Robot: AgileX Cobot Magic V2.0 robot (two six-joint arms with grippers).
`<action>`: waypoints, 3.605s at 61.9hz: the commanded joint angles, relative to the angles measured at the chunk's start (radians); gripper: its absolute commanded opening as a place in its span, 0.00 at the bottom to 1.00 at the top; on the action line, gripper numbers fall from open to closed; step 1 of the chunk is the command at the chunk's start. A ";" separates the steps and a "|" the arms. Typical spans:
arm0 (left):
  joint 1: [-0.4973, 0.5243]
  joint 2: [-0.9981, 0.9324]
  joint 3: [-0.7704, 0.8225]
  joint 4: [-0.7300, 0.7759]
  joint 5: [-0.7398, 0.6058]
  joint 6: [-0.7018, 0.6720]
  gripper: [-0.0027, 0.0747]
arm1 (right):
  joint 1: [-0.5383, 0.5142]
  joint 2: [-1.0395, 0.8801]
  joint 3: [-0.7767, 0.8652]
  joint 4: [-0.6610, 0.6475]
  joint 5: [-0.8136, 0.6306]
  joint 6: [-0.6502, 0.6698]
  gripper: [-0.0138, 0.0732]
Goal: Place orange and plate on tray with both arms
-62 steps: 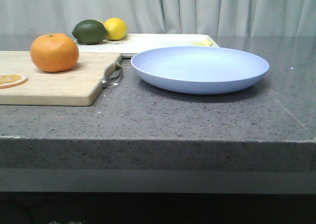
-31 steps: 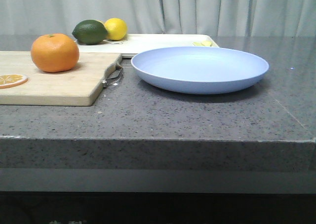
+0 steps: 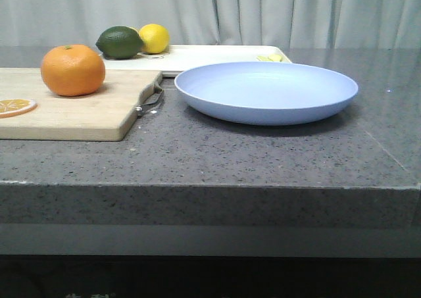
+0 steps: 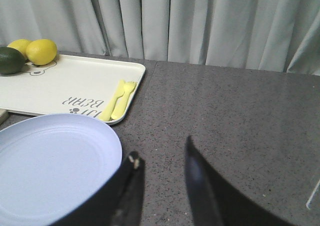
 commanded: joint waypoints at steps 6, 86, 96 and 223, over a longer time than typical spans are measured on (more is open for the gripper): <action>0.002 0.002 -0.034 -0.009 -0.087 -0.001 0.73 | 0.000 0.002 -0.038 0.002 -0.068 -0.003 0.83; -0.357 0.681 -0.642 -0.089 0.469 -0.001 0.90 | 0.000 0.002 -0.038 0.002 -0.067 -0.004 0.90; -0.377 0.814 -0.812 -0.090 0.600 -0.001 0.90 | 0.000 0.002 -0.038 0.002 -0.067 -0.004 0.90; -0.717 1.223 -1.241 -0.100 0.542 0.035 0.31 | 0.000 0.003 -0.038 0.002 -0.065 -0.004 0.90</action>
